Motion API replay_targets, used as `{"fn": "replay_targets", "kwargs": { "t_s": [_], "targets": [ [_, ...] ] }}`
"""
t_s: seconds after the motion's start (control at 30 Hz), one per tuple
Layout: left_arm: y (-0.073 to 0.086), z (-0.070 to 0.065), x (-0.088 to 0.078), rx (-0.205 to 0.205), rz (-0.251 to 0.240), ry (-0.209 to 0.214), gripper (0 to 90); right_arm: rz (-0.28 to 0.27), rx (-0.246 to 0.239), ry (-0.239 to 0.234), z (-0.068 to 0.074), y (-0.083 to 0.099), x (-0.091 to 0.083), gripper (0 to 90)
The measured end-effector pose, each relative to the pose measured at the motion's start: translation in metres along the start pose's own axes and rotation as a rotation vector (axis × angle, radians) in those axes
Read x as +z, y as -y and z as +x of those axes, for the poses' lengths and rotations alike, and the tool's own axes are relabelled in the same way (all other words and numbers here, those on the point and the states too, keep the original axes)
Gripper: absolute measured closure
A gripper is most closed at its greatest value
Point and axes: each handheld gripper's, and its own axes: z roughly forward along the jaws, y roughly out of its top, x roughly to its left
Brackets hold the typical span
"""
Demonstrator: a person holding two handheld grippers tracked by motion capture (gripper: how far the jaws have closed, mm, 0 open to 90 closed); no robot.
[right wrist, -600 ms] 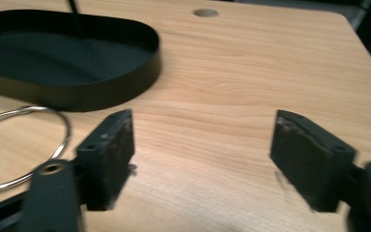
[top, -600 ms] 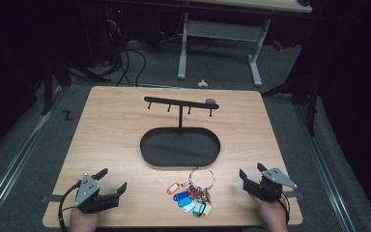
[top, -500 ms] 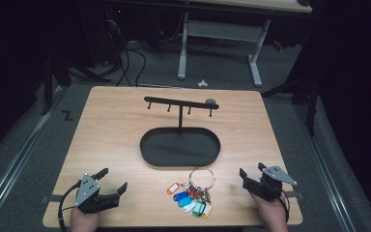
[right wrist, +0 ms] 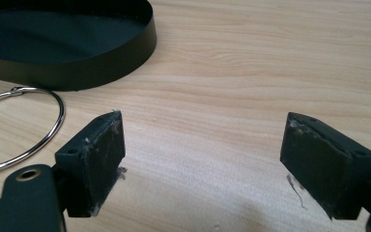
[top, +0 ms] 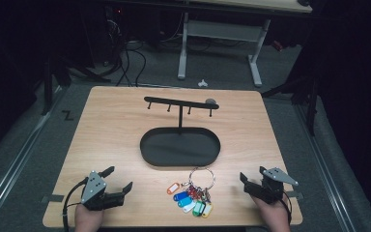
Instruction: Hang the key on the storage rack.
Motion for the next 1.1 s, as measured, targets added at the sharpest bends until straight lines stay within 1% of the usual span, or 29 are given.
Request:
{"fn": "replay_targets", "kwargs": {
  "t_s": [0.07,0.13,0.17,0.2,0.27,0.3,0.33,0.37,0.43,0.47,0.53,0.57,0.6,0.63,0.7,0.73,0.77,0.8,0.83,0.9,0.93,0.97,1.0,1.07,1.1],
  "targets": [
    [-0.001,0.0,0.001,0.001,-0.006,-0.001,15.0,-0.001,-0.006,-0.001,-0.001,0.001,0.0,15.8],
    [-0.002,-0.001,0.002,0.005,-0.011,0.0,15.0,0.008,-0.006,0.01,-0.001,0.003,-0.002,16.7],
    [-0.003,-0.001,0.003,0.013,-0.013,0.0,15.0,0.01,-0.011,0.003,-0.001,0.003,-0.002,17.5],
    [-0.003,-0.001,0.003,0.013,-0.013,0.0,15.0,0.01,-0.011,0.003,-0.001,0.003,-0.002,17.5],
    [-0.003,-0.001,0.004,0.013,-0.017,0.002,15.0,0.022,-0.016,-0.001,0.0,0.004,-0.001,19.9],
    [-0.003,-0.001,0.005,0.012,-0.018,0.001,15.0,0.032,-0.023,-0.009,0.001,0.005,-0.001,22.8],
    [-0.004,-0.001,0.005,0.011,-0.018,0.002,15.0,0.032,-0.023,-0.009,0.001,0.005,-0.001,22.8],
    [-0.004,-0.001,0.006,0.009,-0.023,0.003,15.0,0.043,-0.035,-0.024,0.003,0.006,-0.001,24.7],
    [-0.004,-0.001,0.006,0.006,-0.025,0.006,15.0,0.048,-0.044,-0.03,0.005,0.006,-0.001,26.0],
    [-0.004,-0.001,0.006,0.006,-0.026,0.007,15.0,0.054,-0.064,-0.058,0.007,0.007,-0.001,29.9],
    [-0.004,-0.001,0.007,0.005,-0.025,0.01,15.0,0.067,-0.086,-0.091,0.011,0.008,0.001,34.0],
    [-0.004,-0.001,0.007,0.004,-0.023,0.011,15.0,0.076,-0.093,-0.104,0.013,0.008,0.001,36.4],
    [-0.004,-0.001,0.007,0.004,-0.023,0.011,15.0,0.076,-0.093,-0.104,0.013,0.008,0.001,36.4],
    [-0.004,-0.002,0.007,0.007,-0.02,0.013,15.0,0.095,-0.116,-0.13,0.018,0.009,0.002,40.7],
    [-0.004,-0.004,0.008,0.023,-0.01,0.022,15.0,0.11,-0.125,-0.148,0.023,0.008,0.004,43.9],
    [-0.004,-0.004,0.008,0.023,-0.01,0.022,15.0,0.11,-0.125,-0.148,0.023,0.008,0.004,43.9],
    [-0.004,-0.005,0.009,0.036,-0.005,0.03,15.0,0.126,-0.137,-0.178,0.03,0.007,0.007,45.4],
    [-0.004,-0.005,0.009,0.036,-0.005,0.03,15.0,0.133,-0.147,-0.192,0.035,0.006,0.008,47.5],
    [-0.004,-0.007,0.011,0.045,0.001,0.032,15.0,0.137,-0.16,-0.211,0.04,0.004,0.009,48.0],
    [-0.004,-0.008,0.011,0.048,0.006,0.033,15.0,0.14,-0.184,-0.236,0.05,0.001,0.009,49.0],
    [-0.004,-0.008,0.012,0.053,0.011,0.033,15.0,0.14,-0.184,-0.236,0.05,0.001,0.009,49.0],
    [-0.004,-0.009,0.012,0.061,0.012,0.028,15.0,0.139,-0.211,-0.262,0.058,-0.003,0.011,49.7],
    [-0.004,-0.009,0.012,0.061,0.012,0.028,15.0,0.139,-0.211,-0.262,0.058,-0.003,0.011,49.7],
    [-0.004,-0.01,0.012,0.065,0.009,0.025,15.0,0.142,-0.242,-0.262,0.066,-0.01,0.014,49.8],
    [-0.004,-0.009,0.012,0.065,0.01,0.027,15.0,0.14,-0.251,-0.266,0.067,-0.013,0.016,50.4]
  ]
}}
